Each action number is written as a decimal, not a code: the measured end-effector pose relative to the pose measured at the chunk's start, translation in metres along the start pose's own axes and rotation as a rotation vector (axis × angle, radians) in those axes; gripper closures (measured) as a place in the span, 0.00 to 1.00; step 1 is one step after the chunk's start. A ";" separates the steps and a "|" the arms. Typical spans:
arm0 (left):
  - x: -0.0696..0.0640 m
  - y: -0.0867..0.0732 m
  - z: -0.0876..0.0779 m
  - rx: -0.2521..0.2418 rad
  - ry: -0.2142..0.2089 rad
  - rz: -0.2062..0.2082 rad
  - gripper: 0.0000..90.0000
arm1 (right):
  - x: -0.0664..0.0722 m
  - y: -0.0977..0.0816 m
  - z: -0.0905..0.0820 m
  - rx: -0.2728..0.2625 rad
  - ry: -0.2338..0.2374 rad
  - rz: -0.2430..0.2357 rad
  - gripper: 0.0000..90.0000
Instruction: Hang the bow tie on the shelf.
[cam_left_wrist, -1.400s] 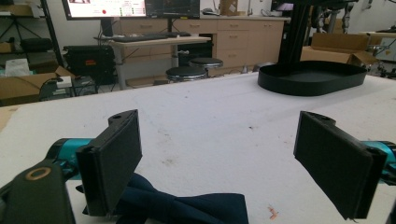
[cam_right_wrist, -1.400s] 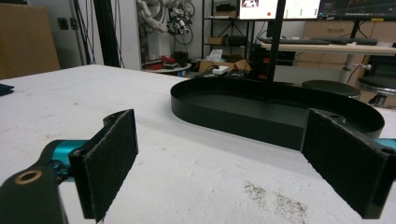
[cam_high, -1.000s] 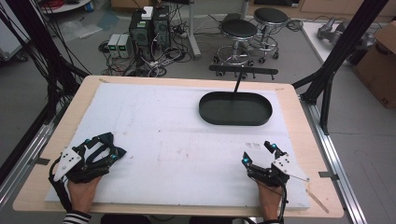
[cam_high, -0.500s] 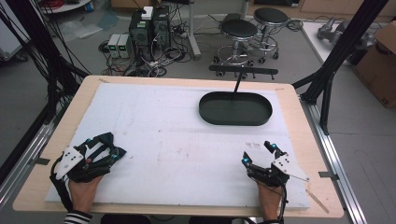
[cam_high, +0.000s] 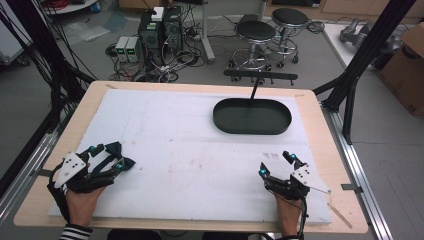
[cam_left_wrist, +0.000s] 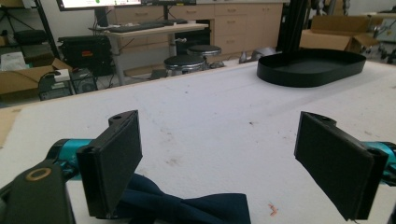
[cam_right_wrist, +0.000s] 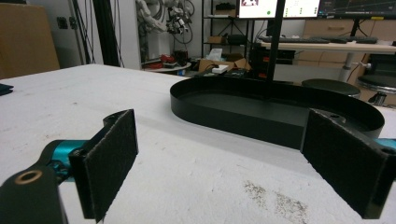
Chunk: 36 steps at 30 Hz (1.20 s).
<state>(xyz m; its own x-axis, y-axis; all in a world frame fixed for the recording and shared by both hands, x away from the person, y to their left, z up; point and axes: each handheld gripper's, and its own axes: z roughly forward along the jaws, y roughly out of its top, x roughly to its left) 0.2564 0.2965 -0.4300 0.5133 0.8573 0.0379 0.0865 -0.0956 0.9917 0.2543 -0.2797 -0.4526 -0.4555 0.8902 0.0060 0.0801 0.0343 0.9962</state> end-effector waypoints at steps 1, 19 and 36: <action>0.000 0.003 -0.001 0.008 -0.003 0.005 0.17 | 0.000 0.000 0.000 0.001 0.000 0.003 0.11; 0.010 0.035 0.003 0.365 -0.077 0.088 0.17 | 0.000 0.000 0.000 0.002 0.003 0.006 0.11; 0.017 0.032 0.014 0.728 -0.180 0.180 0.25 | 0.000 0.000 -0.001 0.000 0.002 0.007 0.11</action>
<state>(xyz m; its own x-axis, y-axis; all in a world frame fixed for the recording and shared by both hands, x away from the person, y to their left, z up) 0.2802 0.3006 -0.3992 0.6983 0.7075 0.1086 0.4966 -0.5881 0.6383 0.2537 -0.2800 -0.4528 -0.4568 0.8895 0.0129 0.0828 0.0281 0.9962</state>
